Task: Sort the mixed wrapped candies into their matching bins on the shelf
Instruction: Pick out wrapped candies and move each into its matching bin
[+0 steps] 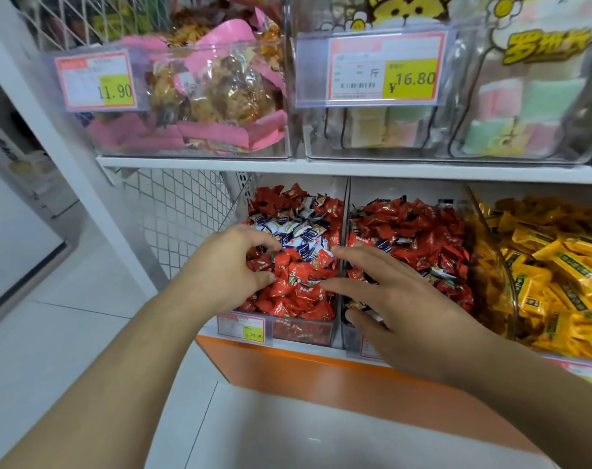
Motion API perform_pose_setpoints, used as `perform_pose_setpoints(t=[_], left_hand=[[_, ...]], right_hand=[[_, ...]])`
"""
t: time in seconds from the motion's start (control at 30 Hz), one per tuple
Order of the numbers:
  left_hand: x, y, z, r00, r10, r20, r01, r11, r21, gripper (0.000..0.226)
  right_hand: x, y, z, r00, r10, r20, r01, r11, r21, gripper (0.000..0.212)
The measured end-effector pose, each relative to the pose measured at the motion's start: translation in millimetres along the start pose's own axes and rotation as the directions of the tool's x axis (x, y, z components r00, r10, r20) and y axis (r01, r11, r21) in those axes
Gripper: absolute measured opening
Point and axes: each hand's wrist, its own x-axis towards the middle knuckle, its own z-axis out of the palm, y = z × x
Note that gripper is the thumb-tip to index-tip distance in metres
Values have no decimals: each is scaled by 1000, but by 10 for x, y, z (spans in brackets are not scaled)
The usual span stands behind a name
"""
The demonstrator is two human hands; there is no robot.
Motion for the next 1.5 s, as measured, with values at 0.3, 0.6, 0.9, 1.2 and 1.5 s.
perform_pose_setpoints(t=[0.3, 0.6, 0.9, 1.2, 1.5], left_hand=[[48, -23, 140, 908, -11, 418, -26, 996, 82, 32], [210, -206, 345, 883, -20, 468, 66, 994, -83, 69], [176, -276, 358, 930, 92, 356, -6, 972, -234, 81], [173, -263, 185, 978, -32, 206, 20, 998, 57, 54], [226, -257, 324, 956, -128, 265, 60, 966, 251, 51]], right_hand=[[-39, -5, -4, 1000, 17, 1, -17, 1000, 4, 49], [-43, 8, 7, 1000, 9, -6, -9, 1000, -8, 50], [-51, 16, 8, 1000, 11, -6, -12, 1000, -8, 52], [-52, 11, -3, 1000, 18, 2, -19, 1000, 12, 52], [-63, -15, -27, 999, 37, 34, -37, 999, 20, 54]])
